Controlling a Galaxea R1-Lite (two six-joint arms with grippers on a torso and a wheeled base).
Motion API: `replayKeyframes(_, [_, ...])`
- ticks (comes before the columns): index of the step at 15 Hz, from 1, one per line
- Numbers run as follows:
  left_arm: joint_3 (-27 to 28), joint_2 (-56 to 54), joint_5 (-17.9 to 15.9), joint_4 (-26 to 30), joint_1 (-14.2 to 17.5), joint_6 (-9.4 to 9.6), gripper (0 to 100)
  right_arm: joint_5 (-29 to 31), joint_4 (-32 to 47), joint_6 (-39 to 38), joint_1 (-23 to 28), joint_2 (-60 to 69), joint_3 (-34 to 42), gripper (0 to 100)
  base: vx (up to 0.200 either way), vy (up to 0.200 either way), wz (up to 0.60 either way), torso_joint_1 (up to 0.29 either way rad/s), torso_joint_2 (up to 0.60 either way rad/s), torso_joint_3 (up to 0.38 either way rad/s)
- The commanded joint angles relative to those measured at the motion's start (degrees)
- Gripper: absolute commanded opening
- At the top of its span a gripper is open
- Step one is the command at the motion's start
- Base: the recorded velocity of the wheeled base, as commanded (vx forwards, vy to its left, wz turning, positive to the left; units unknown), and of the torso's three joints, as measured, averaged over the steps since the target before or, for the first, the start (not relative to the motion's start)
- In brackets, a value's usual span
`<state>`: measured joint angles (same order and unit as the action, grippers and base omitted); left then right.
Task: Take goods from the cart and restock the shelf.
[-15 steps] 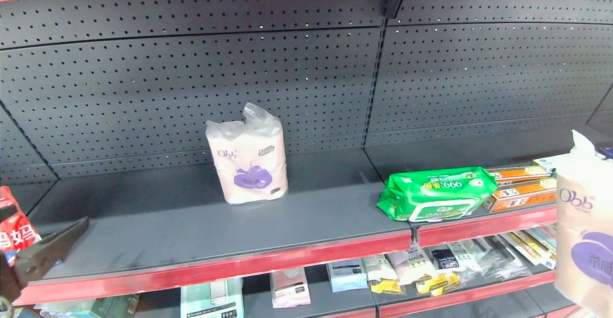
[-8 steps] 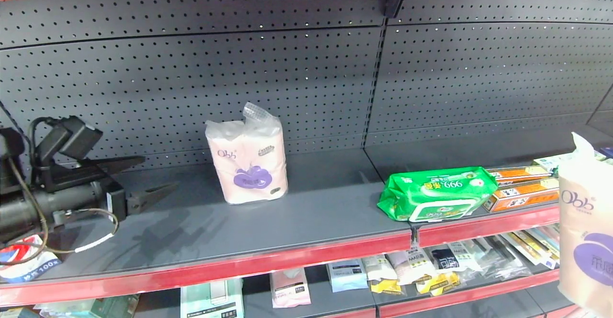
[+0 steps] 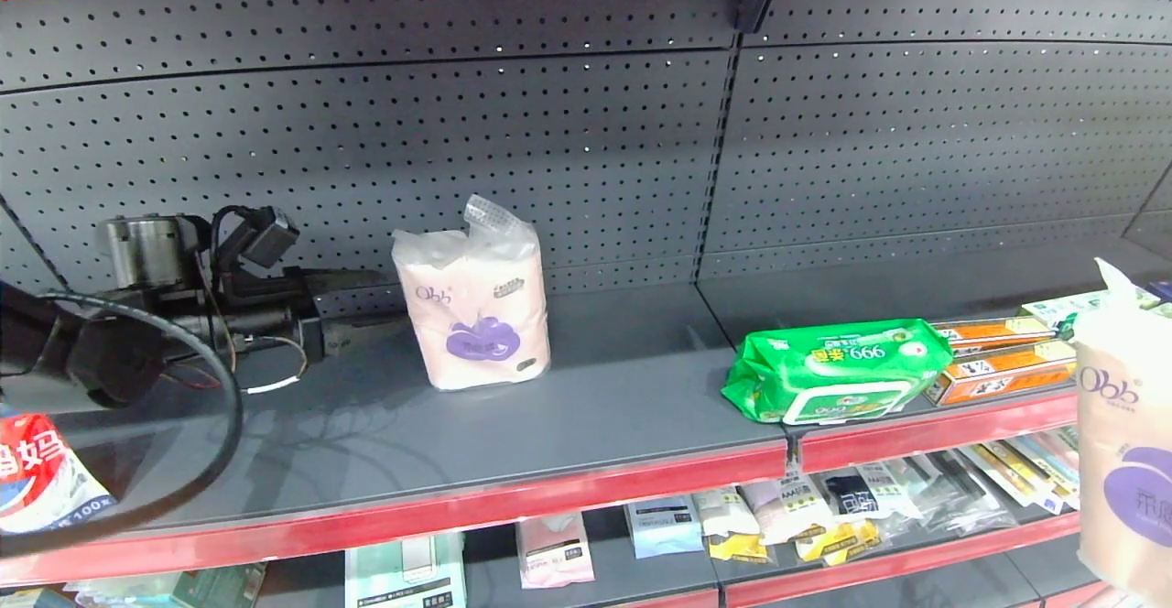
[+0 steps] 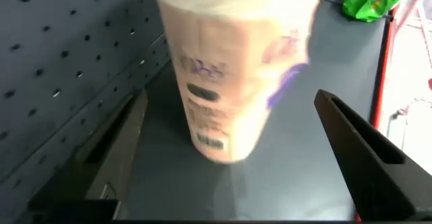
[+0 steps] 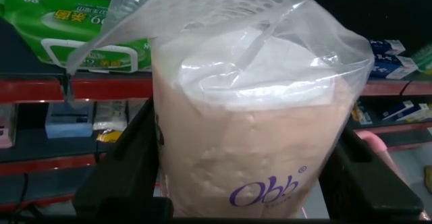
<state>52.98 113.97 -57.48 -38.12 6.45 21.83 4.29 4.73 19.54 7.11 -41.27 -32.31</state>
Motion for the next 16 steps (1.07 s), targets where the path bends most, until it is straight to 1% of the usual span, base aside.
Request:
replayKeyframes(1, [3.6, 5.5, -1.2, 0.1, -1.4, -0.04, 100, 0.5, 0.0, 0.1, 0.0, -0.6, 0.0, 0, 0.0, 0.0, 0.0, 0.0, 0.0, 0.0])
replayKeyframes(3, [4.6, 6.3, -1.5, 0.0, -2.0, -0.12, 100, 0.5, 0.0, 0.6, 0.0, -0.6, 0.0, 0, 0.0, 0.0, 0.0, 0.0, 0.0, 0.0])
replayKeyframes(5, [8.1, 9.2, -2.1, 0.0, -3.4, -0.21, 100, 0.5, 0.0, 0.8, 0.0, -0.5, 0.0, 0, 0.0, 0.0, 0.0, 0.0, 0.0, 0.0])
replayKeyframes(6, [8.2, 9.3, -2.1, 0.0, -3.4, -0.3, 100, 0.5, 0.0, 0.8, 0.0, -0.5, 0.0, 0, 0.0, 0.0, 0.0, 0.0, 0.0, 0.0])
replayKeyframes(7, [10.3, 10.2, -2.0, 0.1, -4.2, -0.39, 100, 1.0, 0.0, 0.8, 0.0, -0.5, 0.1, 0, 0.0, 0.0, 0.0, 0.0, 0.0, 0.0])
replayKeyframes(8, [11.6, 10.9, -1.9, 0.1, -5.1, -0.56, 100, 1.1, 0.0, 1.2, 0.0, -0.5, 0.1, 0, 0.0, 0.0, 0.0, 0.0, 0.0, 0.0])
replayKeyframes(10, [13.6, 11.9, -1.6, 0.1, -6.1, -0.74, 100, 1.1, 0.0, 1.5, 0.0, -0.6, 0.1, 0, 0.0, 0.0, 0.0, 0.0, 0.0, 0.0])
replayKeyframes(13, [15.0, 12.8, -1.5, 0.1, -6.9, -1.18, 100, 1.1, 0.0, 1.6, 0.0, -0.9, 0.1, 0, 0.0, 0.0, 0.0, 0.0, 0.0, 0.0])
replayKeyframes(16, [16.2, 13.5, -1.1, 0.1, -7.7, -1.18, 100, 1.1, 0.0, 1.6, 0.0, -1.0, 0.1, 0, 0.0, 0.0, 0.0, 0.0, 0.0, 0.0])
